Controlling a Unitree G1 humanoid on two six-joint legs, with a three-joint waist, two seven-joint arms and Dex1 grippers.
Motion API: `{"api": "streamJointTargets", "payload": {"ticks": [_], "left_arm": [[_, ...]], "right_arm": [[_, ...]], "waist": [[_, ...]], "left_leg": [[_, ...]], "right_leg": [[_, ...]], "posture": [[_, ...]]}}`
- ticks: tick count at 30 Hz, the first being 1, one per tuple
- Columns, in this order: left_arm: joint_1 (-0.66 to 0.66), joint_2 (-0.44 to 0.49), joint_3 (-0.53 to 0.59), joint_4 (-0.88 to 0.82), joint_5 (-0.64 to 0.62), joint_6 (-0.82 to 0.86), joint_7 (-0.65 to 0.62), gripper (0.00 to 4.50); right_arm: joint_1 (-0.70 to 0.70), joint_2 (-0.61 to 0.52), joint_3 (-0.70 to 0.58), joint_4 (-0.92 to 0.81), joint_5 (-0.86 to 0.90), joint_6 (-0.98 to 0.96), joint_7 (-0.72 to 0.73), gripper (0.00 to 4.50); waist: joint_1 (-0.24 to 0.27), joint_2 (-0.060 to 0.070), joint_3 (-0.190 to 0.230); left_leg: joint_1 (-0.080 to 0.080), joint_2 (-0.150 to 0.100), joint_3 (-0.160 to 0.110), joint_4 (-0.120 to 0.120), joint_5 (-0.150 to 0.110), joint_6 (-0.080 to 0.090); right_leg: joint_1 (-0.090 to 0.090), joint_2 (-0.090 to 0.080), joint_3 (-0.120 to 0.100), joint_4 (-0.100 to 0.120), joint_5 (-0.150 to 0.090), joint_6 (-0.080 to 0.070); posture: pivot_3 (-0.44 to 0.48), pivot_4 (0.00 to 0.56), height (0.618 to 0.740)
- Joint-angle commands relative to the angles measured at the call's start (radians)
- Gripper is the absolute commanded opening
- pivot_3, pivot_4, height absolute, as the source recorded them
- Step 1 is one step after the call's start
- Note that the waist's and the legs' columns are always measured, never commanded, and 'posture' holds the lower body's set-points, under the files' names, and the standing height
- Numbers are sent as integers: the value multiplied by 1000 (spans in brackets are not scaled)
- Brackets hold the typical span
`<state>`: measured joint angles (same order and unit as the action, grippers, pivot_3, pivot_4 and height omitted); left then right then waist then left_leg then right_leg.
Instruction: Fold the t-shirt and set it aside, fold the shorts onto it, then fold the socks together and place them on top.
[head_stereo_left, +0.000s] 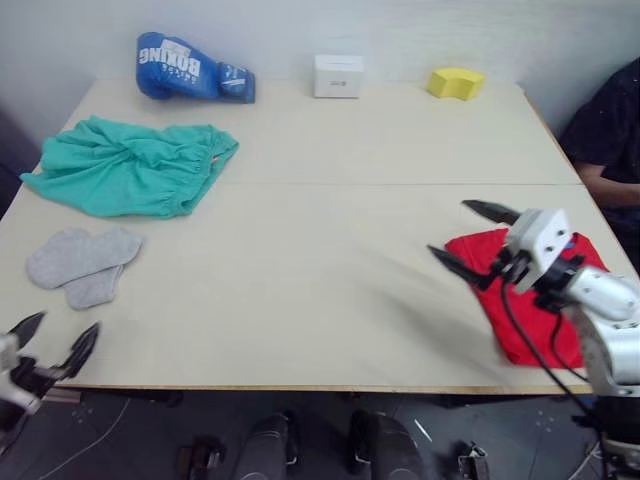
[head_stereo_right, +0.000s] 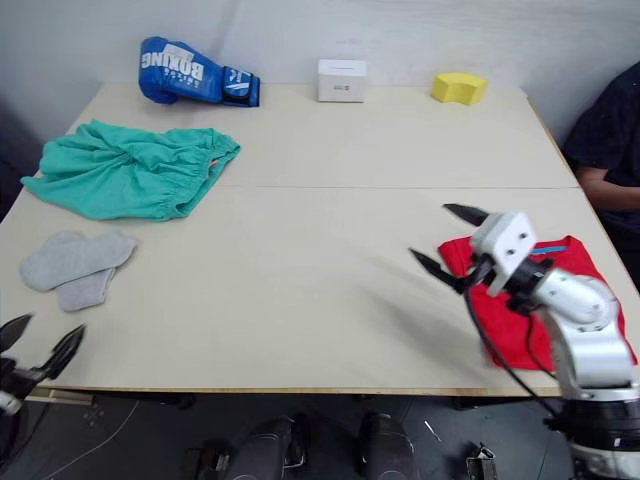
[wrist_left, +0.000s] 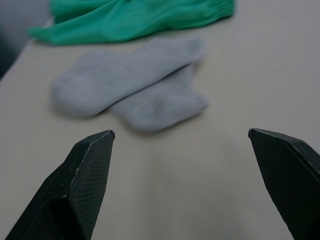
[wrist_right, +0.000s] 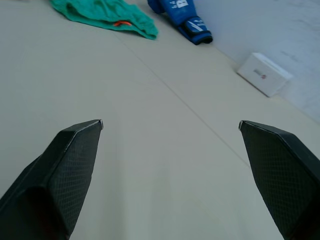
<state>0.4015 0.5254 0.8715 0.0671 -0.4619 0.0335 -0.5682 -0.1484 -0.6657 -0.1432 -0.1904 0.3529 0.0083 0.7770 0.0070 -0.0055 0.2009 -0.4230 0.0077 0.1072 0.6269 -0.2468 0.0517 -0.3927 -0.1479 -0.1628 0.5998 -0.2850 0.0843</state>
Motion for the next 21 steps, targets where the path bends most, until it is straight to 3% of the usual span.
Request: {"api": "streamJointTargets", "payload": {"ticks": [1,6,9,12,16,19,21], "left_arm": [[20,1,67,15,-28,31,62,4500],[13,29,56,-22,-48,81,54,4500],[-133,173,-71,-147,-73,240,36,4500],[-355,292,-216,-133,-43,352,59,4500],[-665,372,-490,26,52,440,-9,4500],[-943,349,-688,283,194,378,-55,4500],[-1074,324,-758,444,265,313,-53,4500]], "right_arm": [[94,15,9,-68,24,-103,81,4478],[197,58,1,-88,42,-209,127,4478],[221,74,-22,-76,22,-241,102,4478],[196,92,-29,-57,12,-245,66,4478],[143,105,-2,-47,6,-228,53,4478],[106,115,16,-61,2,-197,27,4478],[94,116,22,-68,0,-183,20,4478]], "waist": [[16,0,0],[18,-1,-1],[22,-5,-2],[32,-5,-3],[16,0,-4],[4,-1,-3],[-7,-4,-3]], "left_leg": [[0,0,1,0,-1,0],[0,1,3,0,-4,0],[0,3,5,0,-4,0],[0,9,5,0,-2,-3],[2,9,11,-3,-1,-3],[5,9,20,-6,3,-13],[5,9,24,-7,7,-11]], "right_leg": [[0,0,1,-1,0,0],[2,0,2,-5,1,1],[2,2,2,-6,2,0],[0,6,1,-8,3,-5],[-1,10,14,-8,6,-6],[-4,15,14,-3,5,-4],[-8,21,9,6,3,-4]], "posture": [[0,150,740],[0,150,740],[0,150,740],[0,150,740],[0,150,740],[0,150,740],[0,150,740]]}}
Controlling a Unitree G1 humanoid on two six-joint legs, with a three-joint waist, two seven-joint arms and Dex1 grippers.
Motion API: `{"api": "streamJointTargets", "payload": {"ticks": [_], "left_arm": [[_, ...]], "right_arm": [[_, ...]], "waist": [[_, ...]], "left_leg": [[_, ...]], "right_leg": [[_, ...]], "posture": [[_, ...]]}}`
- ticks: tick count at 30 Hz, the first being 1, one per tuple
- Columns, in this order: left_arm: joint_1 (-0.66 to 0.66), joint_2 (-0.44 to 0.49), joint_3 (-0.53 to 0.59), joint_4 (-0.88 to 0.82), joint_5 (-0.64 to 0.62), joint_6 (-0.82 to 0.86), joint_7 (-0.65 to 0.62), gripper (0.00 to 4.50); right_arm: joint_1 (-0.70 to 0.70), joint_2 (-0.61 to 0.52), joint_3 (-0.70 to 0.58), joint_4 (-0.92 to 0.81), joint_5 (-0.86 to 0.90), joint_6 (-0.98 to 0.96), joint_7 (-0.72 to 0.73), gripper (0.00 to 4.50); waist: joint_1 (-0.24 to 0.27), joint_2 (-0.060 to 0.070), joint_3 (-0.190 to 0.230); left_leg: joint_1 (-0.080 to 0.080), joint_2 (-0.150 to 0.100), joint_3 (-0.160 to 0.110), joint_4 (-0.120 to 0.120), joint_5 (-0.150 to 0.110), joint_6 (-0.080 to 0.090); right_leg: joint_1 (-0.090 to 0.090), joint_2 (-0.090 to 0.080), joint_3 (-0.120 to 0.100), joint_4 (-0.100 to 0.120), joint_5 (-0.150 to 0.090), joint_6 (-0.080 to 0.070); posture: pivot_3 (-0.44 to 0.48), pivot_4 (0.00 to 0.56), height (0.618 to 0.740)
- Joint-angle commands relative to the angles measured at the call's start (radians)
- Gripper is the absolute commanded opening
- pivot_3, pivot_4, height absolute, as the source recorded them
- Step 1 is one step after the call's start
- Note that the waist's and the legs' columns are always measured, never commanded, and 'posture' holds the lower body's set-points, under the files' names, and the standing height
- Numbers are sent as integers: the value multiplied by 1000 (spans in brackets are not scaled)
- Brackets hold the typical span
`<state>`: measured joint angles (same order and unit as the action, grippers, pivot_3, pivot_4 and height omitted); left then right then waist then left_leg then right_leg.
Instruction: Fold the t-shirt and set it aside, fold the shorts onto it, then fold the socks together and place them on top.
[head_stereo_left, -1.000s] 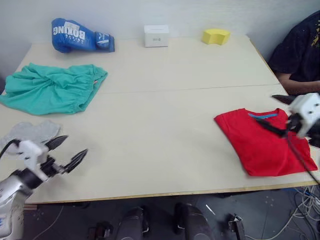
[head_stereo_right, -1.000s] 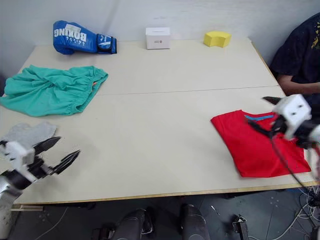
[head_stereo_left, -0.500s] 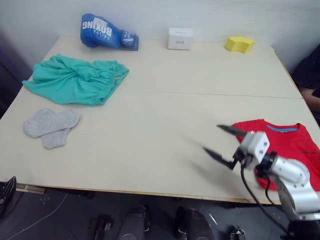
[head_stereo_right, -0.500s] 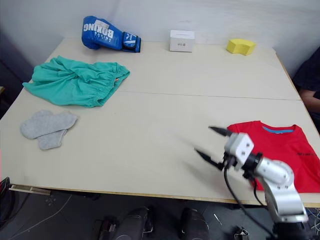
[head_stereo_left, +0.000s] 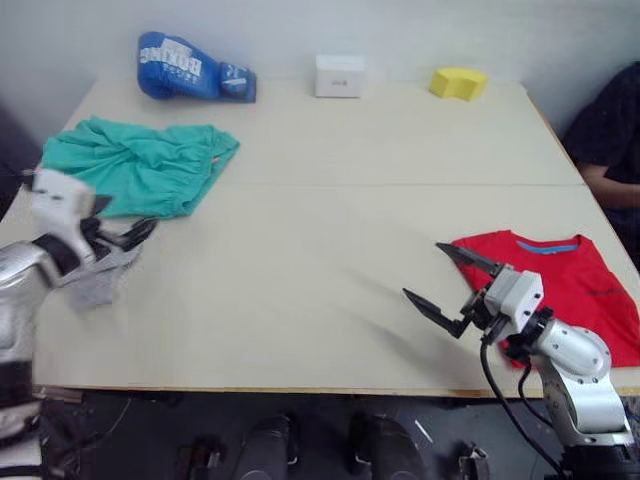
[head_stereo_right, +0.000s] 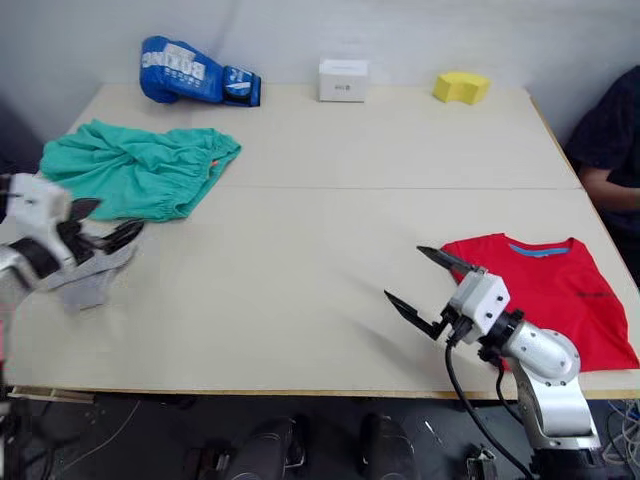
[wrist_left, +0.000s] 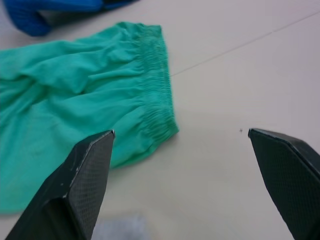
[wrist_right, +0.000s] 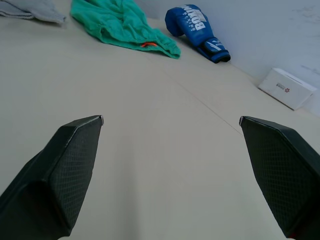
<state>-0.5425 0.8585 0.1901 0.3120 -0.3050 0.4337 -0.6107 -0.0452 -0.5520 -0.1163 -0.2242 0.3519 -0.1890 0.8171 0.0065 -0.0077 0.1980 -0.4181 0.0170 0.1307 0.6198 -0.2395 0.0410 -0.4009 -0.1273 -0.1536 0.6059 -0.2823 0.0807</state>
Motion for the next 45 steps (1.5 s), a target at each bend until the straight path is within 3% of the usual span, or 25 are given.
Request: {"api": "streamJointTargets", "payload": {"ticks": [1,5,13,19,25,29,32,34,37,40,43,45], "left_arm": [[-201,-26,-109,301,145,-130,-12,4500],[-435,-90,-181,708,277,-301,99,4500],[-555,-152,-157,992,333,-303,246,1936],[-587,-212,-141,1006,344,-403,167,101],[-642,-256,-140,974,336,-481,-40,23],[-657,-298,-208,909,362,-531,-287,23],[-618,-326,-246,715,302,-521,-550,23],[-558,-336,-267,559,275,-468,-624,23],[-396,-367,-324,211,229,-310,-666,23],[-237,-441,-385,-49,198,-162,-609,23],[-126,-510,-449,-131,257,-144,-502,23],[-89,-517,-465,-160,276,-152,-464,515]], "right_arm": [[-12,3,-2,-40,-1,21,-26,4478],[27,-11,-12,-91,-3,56,-44,4478],[154,-3,-42,-188,-3,105,-93,4500],[211,-15,-61,-232,-16,117,-114,4500],[246,-24,-99,-196,-50,84,-118,4500],[254,-5,-91,-179,-59,68,-124,4500],[270,4,-75,-170,-70,52,-114,4500],[273,2,-69,-160,-84,38,-108,4500],[265,0,-66,-121,-106,14,-112,4500],[248,1,-53,-90,-112,0,-109,4500],[214,2,-3,-54,-132,-7,-88,4500],[186,10,23,-49,-134,-2,-89,4500]], "waist": [[-7,-3,-1],[-10,-8,1],[-8,-14,2],[-4,-16,0],[11,-17,0],[14,-17,0],[13,-17,0],[12,-17,0],[0,-15,-1],[-8,-15,-1],[-9,-15,-1],[-9,-15,-1]], "left_leg": [[0,0,2,0,1,0],[-3,-1,6,7,0,2],[-2,-3,14,17,-8,14],[-1,-3,14,17,-11,8],[-3,-3,16,18,-11,9],[-3,-3,17,21,-11,10],[-4,0,18,26,-15,9],[-4,0,18,27,-15,9],[-4,1,18,28,-16,10],[-4,1,17,29,-13,14],[-3,1,17,31,-13,15],[-3,2,17,32,-13,15]], "right_leg": [[-2,0,1,2,-1,0],[-7,0,3,8,-4,2],[-10,-6,17,13,-1,10],[-10,-14,21,13,2,8],[-11,-14,19,13,2,8],[-11,-7,18,13,2,8],[-11,-6,18,14,2,8],[-11,-6,19,14,2,8],[-10,-9,24,14,2,8],[-9,-9,28,15,1,8],[-9,-8,29,16,1,8],[-9,-8,30,17,1,8]], "posture": [[0,150,740],[0,150,740],[0,150,740],[0,150,740],[0,150,740],[0,150,740],[0,150,740],[0,150,740],[0,150,740],[0,150,740],[0,150,740],[0,150,740]]}}
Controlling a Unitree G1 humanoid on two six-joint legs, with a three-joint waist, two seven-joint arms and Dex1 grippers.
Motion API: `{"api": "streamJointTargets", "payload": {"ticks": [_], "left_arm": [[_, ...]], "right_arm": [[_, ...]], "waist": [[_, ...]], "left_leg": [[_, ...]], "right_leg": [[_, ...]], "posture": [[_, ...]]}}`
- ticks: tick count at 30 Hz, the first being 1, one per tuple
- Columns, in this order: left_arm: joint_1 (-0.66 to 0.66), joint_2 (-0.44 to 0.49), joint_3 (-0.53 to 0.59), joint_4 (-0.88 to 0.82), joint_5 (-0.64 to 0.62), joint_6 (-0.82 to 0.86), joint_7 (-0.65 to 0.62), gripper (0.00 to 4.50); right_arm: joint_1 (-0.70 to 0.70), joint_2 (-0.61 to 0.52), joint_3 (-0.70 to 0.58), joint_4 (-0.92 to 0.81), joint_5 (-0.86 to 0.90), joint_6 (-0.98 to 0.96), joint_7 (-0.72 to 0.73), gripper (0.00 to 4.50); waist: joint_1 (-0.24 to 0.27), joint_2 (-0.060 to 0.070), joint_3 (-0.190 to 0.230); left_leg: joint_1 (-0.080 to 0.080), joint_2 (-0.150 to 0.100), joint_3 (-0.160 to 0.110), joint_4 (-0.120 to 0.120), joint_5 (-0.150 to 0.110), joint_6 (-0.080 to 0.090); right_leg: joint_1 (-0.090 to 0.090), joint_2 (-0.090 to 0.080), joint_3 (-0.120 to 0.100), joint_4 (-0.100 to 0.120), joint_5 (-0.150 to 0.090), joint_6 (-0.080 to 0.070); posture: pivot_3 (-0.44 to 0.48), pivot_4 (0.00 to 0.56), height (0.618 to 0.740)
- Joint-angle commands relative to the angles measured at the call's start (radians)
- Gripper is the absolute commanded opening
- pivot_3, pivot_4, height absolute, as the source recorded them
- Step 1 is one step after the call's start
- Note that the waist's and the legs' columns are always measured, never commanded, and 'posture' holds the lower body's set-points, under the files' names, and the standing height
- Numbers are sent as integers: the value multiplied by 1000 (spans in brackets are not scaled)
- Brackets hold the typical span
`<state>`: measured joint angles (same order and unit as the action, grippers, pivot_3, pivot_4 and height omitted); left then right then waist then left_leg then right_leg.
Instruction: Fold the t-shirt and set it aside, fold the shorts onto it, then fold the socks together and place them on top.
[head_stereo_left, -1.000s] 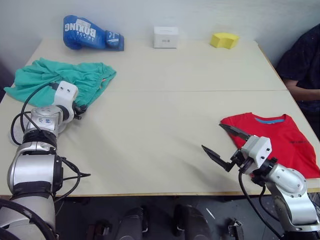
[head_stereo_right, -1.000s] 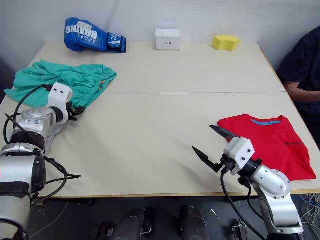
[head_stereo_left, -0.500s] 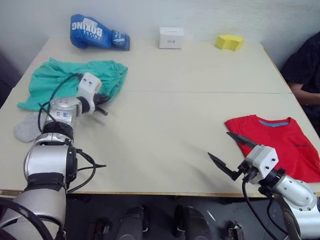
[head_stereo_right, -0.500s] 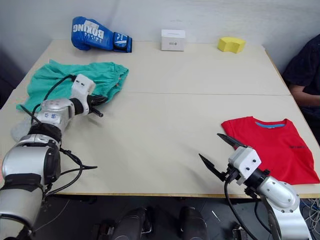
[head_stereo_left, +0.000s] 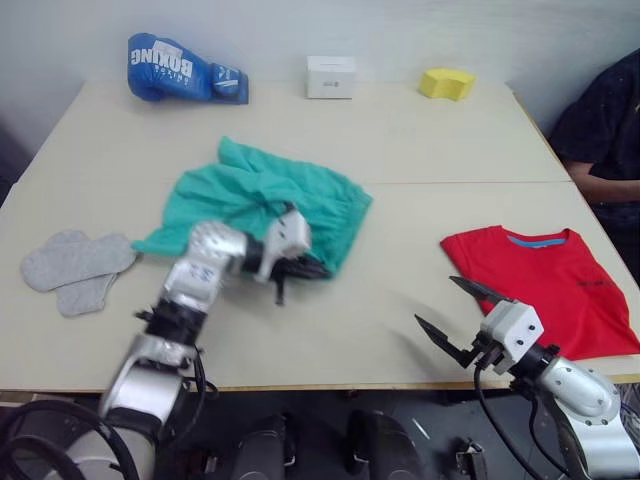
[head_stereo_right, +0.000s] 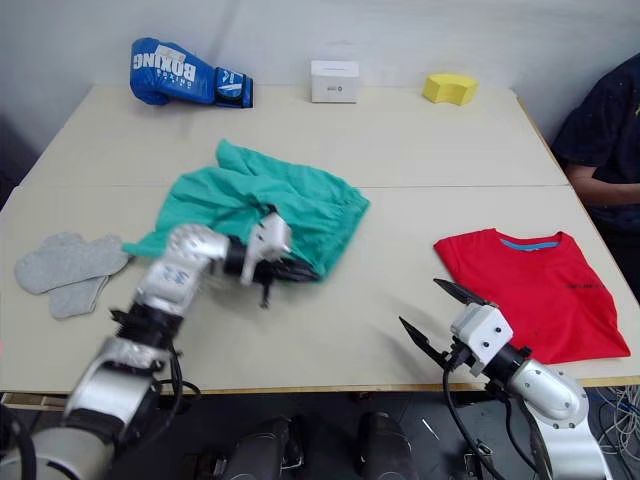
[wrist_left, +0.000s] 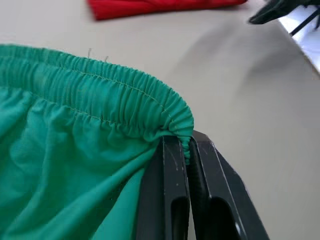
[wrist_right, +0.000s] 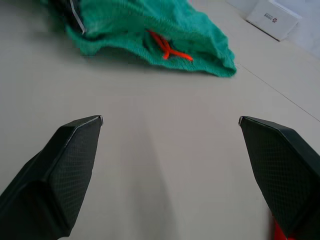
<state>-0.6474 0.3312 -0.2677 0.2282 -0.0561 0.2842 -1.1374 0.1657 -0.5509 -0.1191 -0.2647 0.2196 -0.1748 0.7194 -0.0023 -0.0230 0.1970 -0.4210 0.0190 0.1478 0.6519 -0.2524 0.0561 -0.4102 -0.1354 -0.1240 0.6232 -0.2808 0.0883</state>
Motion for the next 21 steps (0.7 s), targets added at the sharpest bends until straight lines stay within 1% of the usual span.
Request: {"api": "streamJointTargets", "payload": {"ticks": [1,2,4,5,8,9,10,12,13,17,18,21], "left_arm": [[30,22,-18,-93,33,-7,62,705],[45,39,-19,-116,32,-37,55,1041],[81,120,-57,-186,20,-82,-51,1686],[94,145,-49,-214,11,-82,-57,2019],[118,145,36,-254,-63,-73,-3,2974],[124,139,68,-262,-87,-80,15,3306],[132,138,104,-276,-121,-70,26,3590],[153,160,170,-291,-162,-115,27,4216],[168,194,194,-285,-159,-143,17,4471],[229,361,256,-170,-68,-316,28,4471],[241,390,273,-139,-58,-343,42,4471],[259,435,352,-57,-71,-368,100,4471]], "right_arm": [[-39,14,33,-11,2,-7,4,4500],[-55,16,39,-18,7,10,0,4500],[-83,19,47,-32,20,45,-7,4500],[-99,25,52,-39,29,67,-12,4500],[-146,27,105,-56,28,119,7,4500],[-164,29,133,-61,16,135,10,4500],[-185,36,165,-71,8,162,11,4500],[-237,62,229,-88,-11,222,-5,4500],[-266,73,265,-90,-26,242,-3,4500],[-363,85,382,-52,-144,297,-6,4500],[-381,84,400,-42,-171,306,-11,4500],[-419,87,436,-33,-229,350,-25,4500]], "waist": [[0,0,0],[-1,0,0],[-4,1,-1],[-3,2,-1],[2,3,-2],[3,3,-2],[3,3,-2],[0,3,-2],[-2,3,-2],[-19,4,-2],[-20,4,-2],[-17,4,-2]], "left_leg": [[0,0,0,0,0,0],[1,1,0,0,0,0],[1,3,0,-1,-2,-4],[1,4,0,-1,-2,-7],[1,5,0,-2,-2,-9],[1,5,-1,-1,0,-6],[0,6,-2,-1,0,-6],[0,6,-2,-1,0,-5],[0,6,-2,-1,0,-5],[1,7,-1,-3,1,-7],[1,7,-1,-3,1,-8],[0,7,-1,-3,0,-8]], "right_leg": [[0,0,0,1,0,0],[0,0,0,1,0,-1],[0,0,-1,0,1,-4],[0,1,-1,0,1,-5],[-1,2,-2,0,-1,-8],[-1,2,-3,0,-1,-8],[-1,2,-3,0,-1,-8],[-1,2,-3,0,-1,-8],[-1,2,-3,0,-1,-8],[-2,3,-4,2,-2,-11],[-3,3,-4,3,-3,-12],[-4,2,-5,3,-4,-13]], "posture": [[0,150,740],[0,150,740],[0,150,740],[0,150,740],[0,150,740],[0,150,740],[0,150,740],[0,150,740],[0,150,740],[0,150,740],[0,150,740],[0,150,740]]}}
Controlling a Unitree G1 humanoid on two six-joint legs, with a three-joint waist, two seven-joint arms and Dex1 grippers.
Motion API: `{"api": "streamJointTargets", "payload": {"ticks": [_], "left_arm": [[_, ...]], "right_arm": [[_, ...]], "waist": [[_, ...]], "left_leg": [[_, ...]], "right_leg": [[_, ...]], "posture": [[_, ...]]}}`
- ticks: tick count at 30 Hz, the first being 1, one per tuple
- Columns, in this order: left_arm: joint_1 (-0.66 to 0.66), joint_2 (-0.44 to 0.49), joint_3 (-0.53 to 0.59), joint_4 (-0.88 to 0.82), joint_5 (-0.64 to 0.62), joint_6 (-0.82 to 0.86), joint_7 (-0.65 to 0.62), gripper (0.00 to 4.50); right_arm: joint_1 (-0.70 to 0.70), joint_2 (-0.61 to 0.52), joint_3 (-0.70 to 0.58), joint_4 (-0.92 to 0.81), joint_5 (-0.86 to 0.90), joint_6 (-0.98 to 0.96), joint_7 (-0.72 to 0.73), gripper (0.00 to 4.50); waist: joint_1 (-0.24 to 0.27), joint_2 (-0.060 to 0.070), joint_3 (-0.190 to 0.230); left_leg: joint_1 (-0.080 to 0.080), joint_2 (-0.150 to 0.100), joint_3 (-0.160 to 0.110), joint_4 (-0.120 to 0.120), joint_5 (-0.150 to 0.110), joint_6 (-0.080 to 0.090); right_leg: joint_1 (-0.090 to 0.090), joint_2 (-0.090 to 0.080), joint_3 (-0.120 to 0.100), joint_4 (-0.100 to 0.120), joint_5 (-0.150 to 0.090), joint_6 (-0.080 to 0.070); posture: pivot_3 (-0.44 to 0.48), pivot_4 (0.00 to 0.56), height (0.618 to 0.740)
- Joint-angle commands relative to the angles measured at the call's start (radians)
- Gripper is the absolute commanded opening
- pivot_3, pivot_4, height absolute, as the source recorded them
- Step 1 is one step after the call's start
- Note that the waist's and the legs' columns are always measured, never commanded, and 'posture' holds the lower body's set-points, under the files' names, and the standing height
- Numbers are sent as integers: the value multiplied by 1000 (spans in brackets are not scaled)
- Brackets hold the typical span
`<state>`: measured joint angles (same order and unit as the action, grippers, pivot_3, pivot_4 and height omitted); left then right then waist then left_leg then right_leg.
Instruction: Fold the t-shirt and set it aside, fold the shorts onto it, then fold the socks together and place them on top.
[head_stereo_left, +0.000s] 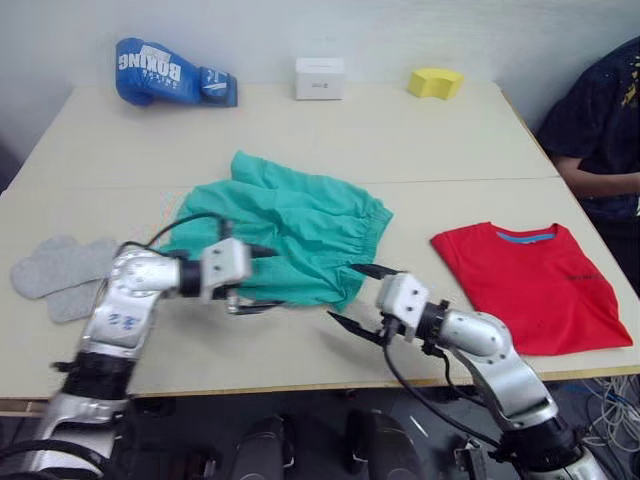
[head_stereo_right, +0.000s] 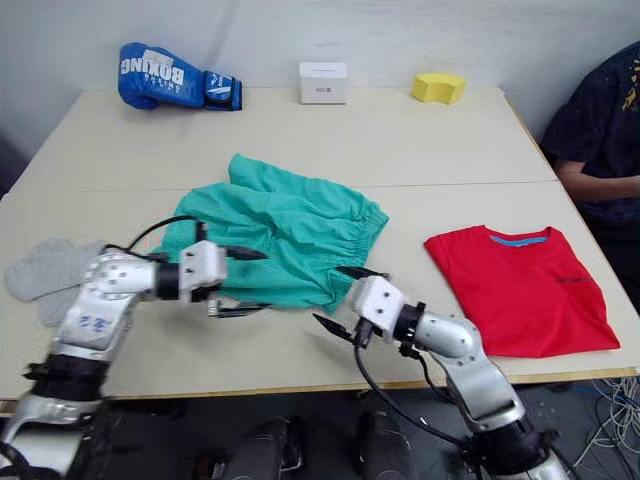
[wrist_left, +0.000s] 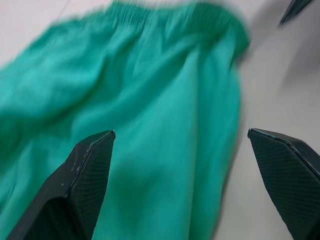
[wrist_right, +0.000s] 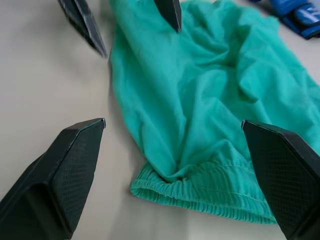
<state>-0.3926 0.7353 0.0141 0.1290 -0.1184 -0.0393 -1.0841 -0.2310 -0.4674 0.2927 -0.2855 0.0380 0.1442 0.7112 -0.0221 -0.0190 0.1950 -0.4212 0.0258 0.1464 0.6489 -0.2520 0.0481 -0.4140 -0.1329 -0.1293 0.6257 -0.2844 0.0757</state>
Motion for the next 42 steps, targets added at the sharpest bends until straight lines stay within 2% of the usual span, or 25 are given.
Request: {"api": "streamJointTargets", "payload": {"ticks": [1,7,8,11,17,21,23,29,34,39,42], "left_arm": [[10,49,84,69,-3,-69,52,4471],[-9,125,102,271,64,-161,126,4471],[-24,141,90,304,78,-181,114,4493],[-59,165,83,354,67,-186,78,4500],[-96,225,60,424,92,-256,26,4500],[-134,237,10,490,97,-271,-70,4500],[-170,237,-9,536,122,-298,-66,4500],[-340,136,-84,773,253,-402,128,4500],[-425,61,-118,878,312,-471,235,4500],[-452,1,-153,938,333,-491,230,4500],[-451,-13,-170,958,342,-478,205,3907]], "right_arm": [[-26,-2,39,-12,-68,40,-15,4500],[-20,2,103,18,-172,20,-34,4500],[-20,3,111,31,-204,16,-55,4311],[-20,3,115,58,-272,5,-106,3530],[-14,-7,90,101,-343,-47,-187,1433],[-21,-13,67,106,-326,-68,-181,30],[-32,-9,53,106,-310,-77,-174,30],[-72,17,28,125,-265,-93,-146,30],[-86,51,30,125,-234,-71,-125,30],[-85,59,27,121,-232,-66,-119,30],[-76,49,18,118,-229,-70,-117,0]], "waist": [[6,0,0],[10,0,0],[9,0,0],[10,-1,-1],[9,-2,-1],[12,-2,-1],[16,-2,-1],[21,-2,-1],[22,-2,-1],[24,-3,-2],[24,-2,-3]], "left_leg": [[0,0,0,0,0,0],[0,0,0,0,-4,-5],[0,0,0,0,-4,-5],[0,1,0,0,-4,-6],[0,0,1,0,-4,-7],[0,0,1,0,-3,-7],[0,0,1,0,-3,-7],[0,0,2,0,-3,-5],[0,0,2,1,1,0],[0,-1,1,2,1,1],[0,-1,1,1,1,2]], "right_leg": [[0,0,0,0,0,0],[0,-1,0,0,0,0],[0,0,0,0,0,0],[0,1,0,0,0,0],[0,1,0,0,0,0],[-1,1,0,0,0,0],[-1,1,0,0,0,0],[-1,2,-1,1,0,0],[0,2,-3,2,0,0],[0,1,-4,2,1,1],[0,1,-4,2,1,1]], "posture": [[0,150,740],[0,150,740],[0,150,740],[0,150,740],[0,150,740],[0,150,740],[0,150,740],[0,150,740],[0,150,740],[0,150,740],[0,150,740]]}}
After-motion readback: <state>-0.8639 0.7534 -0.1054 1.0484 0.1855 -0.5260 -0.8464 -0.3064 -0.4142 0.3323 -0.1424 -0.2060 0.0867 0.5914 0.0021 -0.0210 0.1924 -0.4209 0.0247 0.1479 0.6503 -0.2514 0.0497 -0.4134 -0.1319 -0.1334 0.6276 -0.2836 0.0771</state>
